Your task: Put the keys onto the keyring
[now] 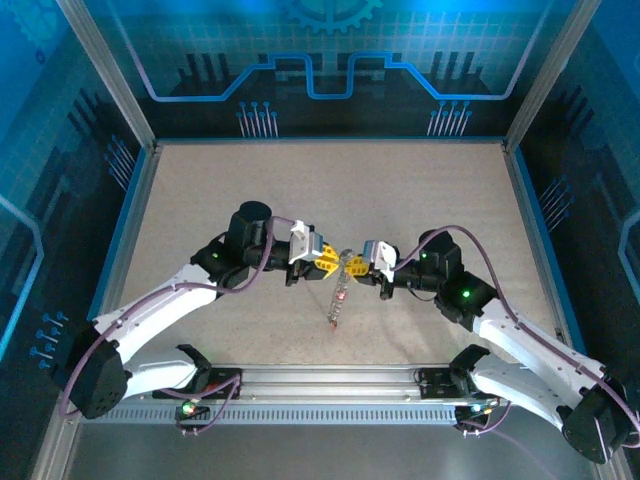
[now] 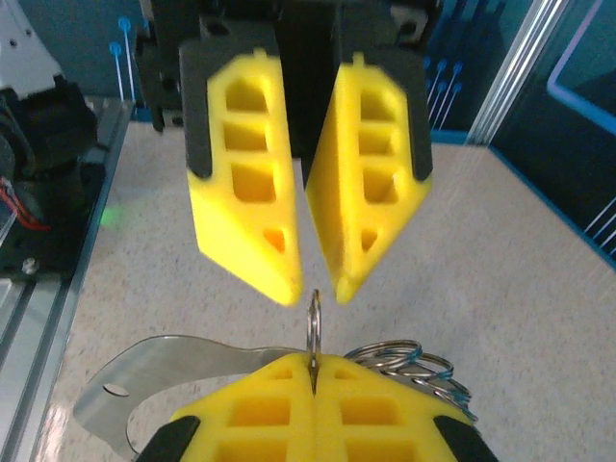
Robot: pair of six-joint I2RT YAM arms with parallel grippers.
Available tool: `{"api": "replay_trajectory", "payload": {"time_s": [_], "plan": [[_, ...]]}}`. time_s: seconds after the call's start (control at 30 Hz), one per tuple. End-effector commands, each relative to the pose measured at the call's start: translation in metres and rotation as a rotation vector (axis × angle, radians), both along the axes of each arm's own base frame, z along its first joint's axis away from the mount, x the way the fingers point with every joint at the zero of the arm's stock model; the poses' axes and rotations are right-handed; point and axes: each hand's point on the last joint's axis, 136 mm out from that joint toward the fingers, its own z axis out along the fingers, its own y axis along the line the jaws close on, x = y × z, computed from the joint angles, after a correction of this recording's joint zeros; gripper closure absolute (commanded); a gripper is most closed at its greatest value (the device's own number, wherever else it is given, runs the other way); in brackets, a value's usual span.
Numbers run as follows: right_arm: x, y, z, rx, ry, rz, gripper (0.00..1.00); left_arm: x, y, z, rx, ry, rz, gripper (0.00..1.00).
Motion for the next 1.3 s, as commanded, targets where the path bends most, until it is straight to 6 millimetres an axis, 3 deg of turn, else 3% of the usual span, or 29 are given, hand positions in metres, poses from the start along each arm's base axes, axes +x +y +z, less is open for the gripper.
{"api": "replay_trajectory", "payload": {"time_s": [0.0,0.17,0.47,0.8,0.97,1.13,1.27], "plan": [[0.002,-0.005,0.011,-0.077,-0.013,-0.017,1.00,-0.002,0.010,0.000,0.084,-0.036,0.011,0.76],[0.002,-0.006,0.006,-0.177,-0.016,-0.027,1.00,-0.002,0.007,0.005,0.074,-0.035,-0.008,0.64],[0.004,-0.004,0.006,-0.249,-0.015,-0.045,1.00,-0.001,-0.007,0.007,0.042,-0.035,-0.032,0.62],[0.004,0.008,0.022,-0.192,-0.017,-0.006,1.00,0.008,-0.012,-0.011,0.115,-0.031,0.037,0.63],[0.003,0.012,0.022,-0.177,-0.017,0.014,1.00,0.011,-0.013,-0.011,0.122,-0.041,0.052,0.72],[0.003,0.014,0.024,-0.152,-0.021,0.018,1.00,0.010,-0.015,-0.008,0.123,-0.051,0.035,1.00],[0.006,0.013,0.019,-0.159,-0.018,-0.001,0.99,0.008,-0.014,-0.005,0.112,-0.064,0.028,1.00]]}}
